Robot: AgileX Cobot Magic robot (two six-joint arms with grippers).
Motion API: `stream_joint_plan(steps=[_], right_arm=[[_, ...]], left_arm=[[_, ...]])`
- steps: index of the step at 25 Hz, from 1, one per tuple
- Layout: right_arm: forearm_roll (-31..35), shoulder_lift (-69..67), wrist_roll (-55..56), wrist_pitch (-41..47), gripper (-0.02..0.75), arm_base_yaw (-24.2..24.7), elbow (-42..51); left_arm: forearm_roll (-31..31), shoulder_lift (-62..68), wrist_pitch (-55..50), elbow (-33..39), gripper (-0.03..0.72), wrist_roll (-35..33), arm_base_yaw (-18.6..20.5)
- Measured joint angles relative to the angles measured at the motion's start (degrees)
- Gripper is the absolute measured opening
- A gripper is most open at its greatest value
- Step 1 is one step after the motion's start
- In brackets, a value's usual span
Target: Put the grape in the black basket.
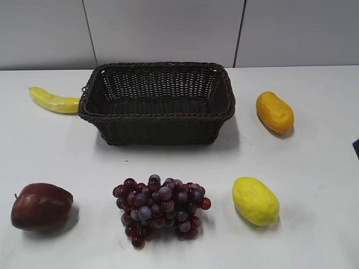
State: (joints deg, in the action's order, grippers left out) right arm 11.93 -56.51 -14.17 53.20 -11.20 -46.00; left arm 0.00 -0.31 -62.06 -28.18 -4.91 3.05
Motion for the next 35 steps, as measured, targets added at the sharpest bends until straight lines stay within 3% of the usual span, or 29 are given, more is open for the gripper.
stream_joint_plan(steps=[15,24,30,35], right_arm=[[-0.2,-13.3,-0.6,3.7,0.572,-18.6,-13.0],[-0.9,-23.9,-2.1,3.4,0.572,-33.9,-20.4],[-1.3,-30.9,-17.1,0.7,0.580,-39.9,-22.3],[-0.8,-35.1,-30.5,-1.2,0.609,-41.7,-22.3]], left_arm=[[0.0,0.0,0.0,0.0,0.492,0.0,0.0],[0.0,0.0,0.0,0.0,0.492,0.0,0.0],[0.0,0.0,0.0,0.0,0.492,0.0,0.0],[0.0,0.0,0.0,0.0,0.492,0.0,0.0]])
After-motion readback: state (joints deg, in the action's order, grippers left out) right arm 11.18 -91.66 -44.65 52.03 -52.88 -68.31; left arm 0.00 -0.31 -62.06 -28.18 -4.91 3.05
